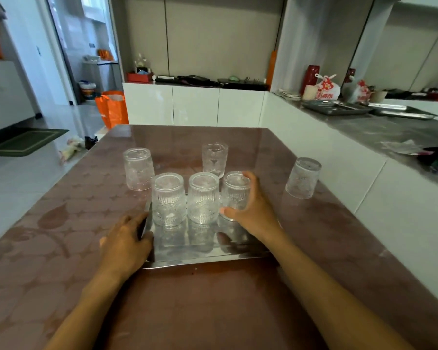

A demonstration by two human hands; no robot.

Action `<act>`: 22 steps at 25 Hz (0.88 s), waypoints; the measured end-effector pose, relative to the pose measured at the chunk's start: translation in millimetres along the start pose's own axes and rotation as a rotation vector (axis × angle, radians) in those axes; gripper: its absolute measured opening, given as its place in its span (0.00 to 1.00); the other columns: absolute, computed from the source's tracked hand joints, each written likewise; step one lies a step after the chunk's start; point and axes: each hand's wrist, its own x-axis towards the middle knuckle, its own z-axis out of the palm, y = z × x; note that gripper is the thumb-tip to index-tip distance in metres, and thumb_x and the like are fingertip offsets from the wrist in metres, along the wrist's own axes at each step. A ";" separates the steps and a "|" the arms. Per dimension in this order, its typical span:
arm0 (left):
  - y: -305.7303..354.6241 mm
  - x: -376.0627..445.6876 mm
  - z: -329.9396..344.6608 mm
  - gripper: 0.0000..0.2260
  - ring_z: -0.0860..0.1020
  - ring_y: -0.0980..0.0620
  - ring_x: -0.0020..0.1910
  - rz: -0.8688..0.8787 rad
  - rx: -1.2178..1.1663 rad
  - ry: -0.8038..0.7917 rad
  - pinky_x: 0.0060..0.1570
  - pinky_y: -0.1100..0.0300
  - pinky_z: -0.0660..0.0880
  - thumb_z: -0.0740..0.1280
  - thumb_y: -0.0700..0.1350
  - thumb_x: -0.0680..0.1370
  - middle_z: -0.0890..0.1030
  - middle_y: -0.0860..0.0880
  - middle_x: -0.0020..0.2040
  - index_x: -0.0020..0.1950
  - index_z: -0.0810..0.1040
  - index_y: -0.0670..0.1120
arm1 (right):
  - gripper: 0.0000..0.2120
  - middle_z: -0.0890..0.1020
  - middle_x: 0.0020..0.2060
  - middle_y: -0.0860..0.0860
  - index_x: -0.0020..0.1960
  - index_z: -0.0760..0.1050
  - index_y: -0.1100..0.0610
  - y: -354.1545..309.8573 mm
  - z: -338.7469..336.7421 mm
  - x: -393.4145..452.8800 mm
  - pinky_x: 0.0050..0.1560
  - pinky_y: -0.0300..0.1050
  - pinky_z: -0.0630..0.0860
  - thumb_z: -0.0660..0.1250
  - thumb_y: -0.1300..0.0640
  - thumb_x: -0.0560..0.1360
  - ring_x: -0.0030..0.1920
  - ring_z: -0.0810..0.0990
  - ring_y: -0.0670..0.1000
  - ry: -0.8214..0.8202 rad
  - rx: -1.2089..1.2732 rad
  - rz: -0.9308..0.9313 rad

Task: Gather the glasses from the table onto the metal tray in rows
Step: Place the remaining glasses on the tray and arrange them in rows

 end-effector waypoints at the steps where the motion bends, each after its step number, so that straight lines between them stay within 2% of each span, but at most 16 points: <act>1: 1.3 -1.6 -2.0 0.20 0.78 0.38 0.57 0.006 0.005 0.000 0.58 0.42 0.73 0.67 0.47 0.77 0.79 0.43 0.56 0.70 0.75 0.53 | 0.40 0.73 0.68 0.47 0.71 0.56 0.40 -0.5 -6.2 -2.3 0.58 0.53 0.77 0.73 0.37 0.65 0.62 0.76 0.52 0.015 0.014 -0.010; 3: 5.8 -4.9 -2.3 0.18 0.79 0.37 0.55 0.022 -0.008 0.009 0.55 0.45 0.74 0.68 0.45 0.77 0.81 0.41 0.55 0.67 0.78 0.50 | 0.34 0.73 0.69 0.47 0.71 0.58 0.41 3.4 -28.0 -1.0 0.59 0.56 0.76 0.65 0.33 0.71 0.64 0.75 0.52 0.142 -0.022 -0.026; 4: 6.8 -6.5 -2.6 0.16 0.80 0.37 0.54 0.019 -0.031 0.025 0.54 0.47 0.74 0.68 0.45 0.77 0.82 0.40 0.55 0.65 0.79 0.49 | 0.31 0.73 0.69 0.48 0.71 0.59 0.41 6.6 -42.3 4.3 0.59 0.56 0.75 0.65 0.35 0.73 0.64 0.75 0.52 0.226 -0.068 -0.032; 6: 8.9 -8.5 -3.4 0.13 0.81 0.38 0.55 0.014 -0.083 0.039 0.58 0.45 0.74 0.66 0.47 0.79 0.83 0.41 0.55 0.63 0.80 0.50 | 0.30 0.72 0.70 0.51 0.71 0.61 0.44 17.7 -78.8 23.3 0.59 0.57 0.74 0.68 0.45 0.73 0.64 0.74 0.56 0.362 -0.227 -0.001; 7: 9.2 -9.7 -3.9 0.13 0.81 0.38 0.56 0.008 -0.105 0.031 0.60 0.42 0.74 0.65 0.48 0.80 0.83 0.42 0.56 0.63 0.80 0.50 | 0.31 0.70 0.71 0.53 0.72 0.61 0.47 25.7 -96.5 35.3 0.60 0.58 0.73 0.69 0.48 0.73 0.65 0.72 0.59 0.388 -0.332 0.049; 9: 8.4 -9.9 -6.4 0.14 0.81 0.37 0.55 -0.013 -0.166 0.019 0.60 0.40 0.75 0.62 0.49 0.80 0.84 0.40 0.55 0.63 0.80 0.49 | 0.35 0.63 0.75 0.55 0.74 0.59 0.48 43.2 -122.1 58.3 0.63 0.60 0.70 0.71 0.48 0.72 0.67 0.69 0.63 0.333 -0.484 0.201; 11: 6.0 -10.2 -7.0 0.15 0.83 0.37 0.53 -0.042 -0.230 0.017 0.59 0.39 0.76 0.60 0.48 0.79 0.85 0.39 0.53 0.62 0.80 0.47 | 0.37 0.62 0.75 0.57 0.76 0.58 0.47 62.5 -131.2 75.2 0.63 0.59 0.70 0.72 0.46 0.72 0.67 0.69 0.64 0.211 -0.419 0.350; 14: 2.8 -5.9 -2.5 0.13 0.83 0.36 0.54 -0.080 -0.300 0.002 0.60 0.38 0.76 0.60 0.42 0.80 0.85 0.39 0.55 0.61 0.80 0.47 | 0.33 0.73 0.68 0.59 0.73 0.63 0.47 92.4 -125.1 85.0 0.56 0.51 0.73 0.73 0.50 0.72 0.62 0.75 0.63 0.112 -0.207 0.405; 18: 1.5 -1.0 -0.3 0.19 0.82 0.39 0.56 -0.077 -0.321 0.026 0.62 0.40 0.76 0.57 0.46 0.72 0.86 0.42 0.54 0.58 0.82 0.48 | 0.33 0.76 0.63 0.61 0.70 0.64 0.46 103.3 -110.9 88.1 0.54 0.52 0.73 0.75 0.53 0.70 0.58 0.77 0.64 0.239 -0.136 0.385; 20: 2.1 -4.4 -0.4 0.20 0.83 0.41 0.56 -0.072 -0.325 0.041 0.61 0.43 0.76 0.57 0.47 0.72 0.86 0.44 0.55 0.58 0.82 0.49 | 0.33 0.77 0.63 0.62 0.69 0.64 0.48 98.4 -108.5 87.6 0.52 0.51 0.72 0.76 0.53 0.70 0.58 0.77 0.65 0.285 -0.127 0.373; 22: 4.1 -5.0 -1.4 0.19 0.82 0.41 0.57 -0.064 -0.314 0.037 0.61 0.43 0.76 0.57 0.46 0.73 0.86 0.43 0.56 0.58 0.82 0.49 | 0.33 0.77 0.64 0.60 0.69 0.64 0.49 85.5 -109.7 78.6 0.52 0.52 0.75 0.77 0.54 0.69 0.60 0.77 0.65 0.362 -0.045 0.355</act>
